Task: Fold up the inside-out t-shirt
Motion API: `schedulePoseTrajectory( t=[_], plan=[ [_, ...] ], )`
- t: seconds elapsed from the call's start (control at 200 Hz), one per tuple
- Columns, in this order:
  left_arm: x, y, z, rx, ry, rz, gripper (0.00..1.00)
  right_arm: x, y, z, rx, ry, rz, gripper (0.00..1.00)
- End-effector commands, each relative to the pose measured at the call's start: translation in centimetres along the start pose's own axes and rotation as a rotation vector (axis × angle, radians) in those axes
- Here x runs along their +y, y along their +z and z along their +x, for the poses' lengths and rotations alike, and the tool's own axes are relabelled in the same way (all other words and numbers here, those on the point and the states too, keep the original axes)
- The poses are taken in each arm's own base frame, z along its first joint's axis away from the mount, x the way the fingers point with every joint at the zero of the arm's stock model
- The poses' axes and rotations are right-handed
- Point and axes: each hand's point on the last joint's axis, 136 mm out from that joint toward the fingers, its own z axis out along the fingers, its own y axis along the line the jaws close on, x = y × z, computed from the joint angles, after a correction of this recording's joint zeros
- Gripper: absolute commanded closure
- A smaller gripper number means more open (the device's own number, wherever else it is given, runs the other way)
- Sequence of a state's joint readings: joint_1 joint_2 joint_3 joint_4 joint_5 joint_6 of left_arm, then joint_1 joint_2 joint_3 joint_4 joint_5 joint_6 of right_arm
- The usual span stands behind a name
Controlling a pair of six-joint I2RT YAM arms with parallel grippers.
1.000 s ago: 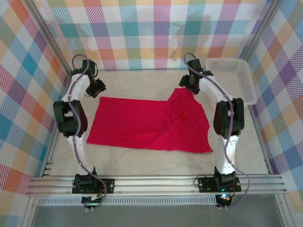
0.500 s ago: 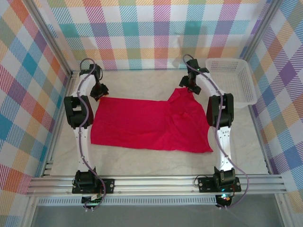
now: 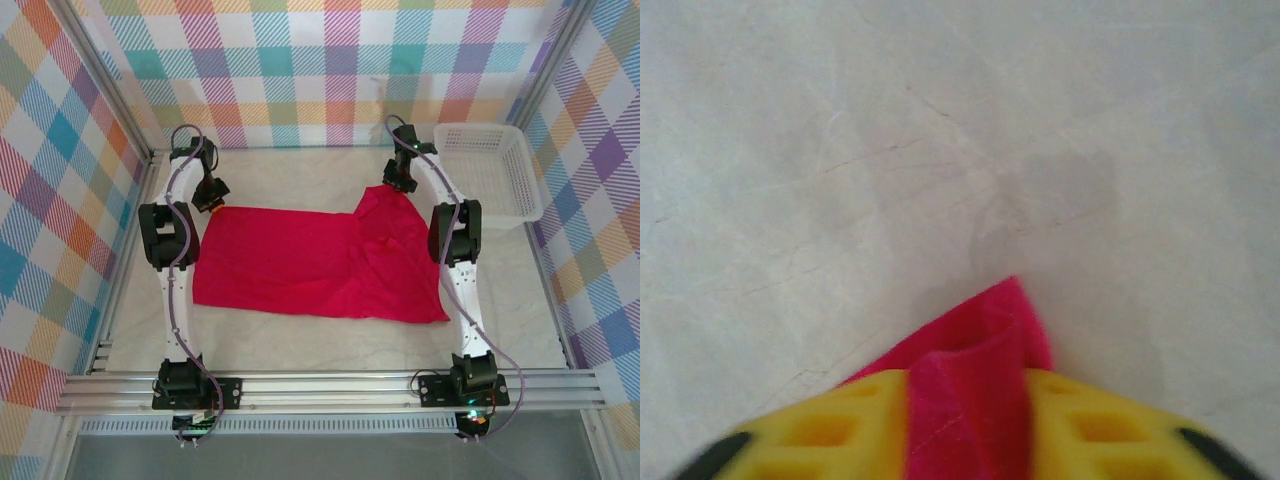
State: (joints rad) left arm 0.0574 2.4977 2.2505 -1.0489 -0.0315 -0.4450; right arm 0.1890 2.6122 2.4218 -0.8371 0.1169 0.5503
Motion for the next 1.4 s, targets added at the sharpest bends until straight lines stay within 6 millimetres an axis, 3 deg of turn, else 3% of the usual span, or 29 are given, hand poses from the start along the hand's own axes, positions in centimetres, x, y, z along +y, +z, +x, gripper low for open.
schedulePoseTrajectory(
  t=[0.0,0.05,0.255,0.38,0.57,0.775,0.96,1.065,1.195,1.395],
  plan=[
    [0.3,0.2,0.5,0.029,0.004,-0.016,1.00,1.8,-2.1,-1.5,-0.025,-0.019,-0.081,0.90],
    [0.2,-0.5,0.2,0.017,0.001,-0.005,1.00,2.4,-3.2,-2.0,-0.039,-0.024,-0.109,1.00],
    [-0.6,-5.2,-0.4,-0.041,-0.002,0.049,1.00,4.6,-9.2,-3.3,-0.090,-0.040,-0.214,1.00],
    [-0.5,-8.3,-0.1,-0.075,-0.004,0.081,1.00,5.0,-12.7,-2.6,-0.101,-0.056,-0.252,1.00],
    [1.0,-12.4,2.0,-0.131,-0.018,0.122,1.00,3.9,-17.3,1.1,-0.109,-0.067,-0.307,1.00],
    [4.4,-14.8,5.6,-0.174,-0.041,0.111,1.00,0.4,-22.5,6.0,-0.148,-0.071,-0.330,1.00],
    [8.3,-15.5,8.5,-0.180,-0.090,0.082,1.00,-3.3,-26.1,10.5,-0.177,-0.067,-0.319,1.00],
    [10.0,-15.7,10.0,-0.185,-0.108,0.073,1.00,-5.2,-27.0,13.2,-0.170,-0.050,-0.317,1.00],
    [11.7,-14.9,12.1,-0.170,-0.123,0.043,1.00,-7.5,-26.9,16.5,-0.142,-0.019,-0.299,1.00],
    [14.0,-12.2,15.5,-0.117,-0.162,-0.006,1.00,-10.9,-25.4,21.3,-0.092,0.058,-0.263,1.00]
  ],
)
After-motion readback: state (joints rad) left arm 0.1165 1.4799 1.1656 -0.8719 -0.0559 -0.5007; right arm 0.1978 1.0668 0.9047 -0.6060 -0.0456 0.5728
